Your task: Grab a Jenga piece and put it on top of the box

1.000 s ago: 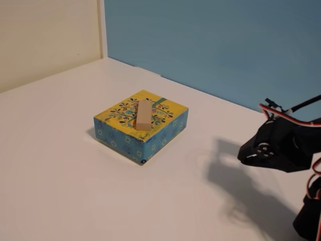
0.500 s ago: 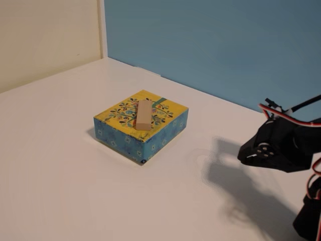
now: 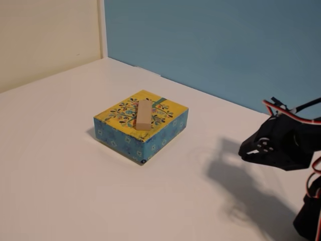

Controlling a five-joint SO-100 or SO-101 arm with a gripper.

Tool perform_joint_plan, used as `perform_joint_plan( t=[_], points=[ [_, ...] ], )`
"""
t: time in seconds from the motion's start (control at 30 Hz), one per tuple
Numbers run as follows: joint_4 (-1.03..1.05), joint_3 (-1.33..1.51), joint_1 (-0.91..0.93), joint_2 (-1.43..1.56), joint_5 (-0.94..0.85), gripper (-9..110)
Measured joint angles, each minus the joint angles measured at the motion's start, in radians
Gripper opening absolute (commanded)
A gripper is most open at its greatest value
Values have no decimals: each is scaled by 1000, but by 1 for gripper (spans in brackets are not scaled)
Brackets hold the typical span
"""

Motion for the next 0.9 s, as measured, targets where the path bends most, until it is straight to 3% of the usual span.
perform_joint_plan(
  t=[0.9],
  points=[
    [0, 0, 0, 0, 60, 0]
  ],
)
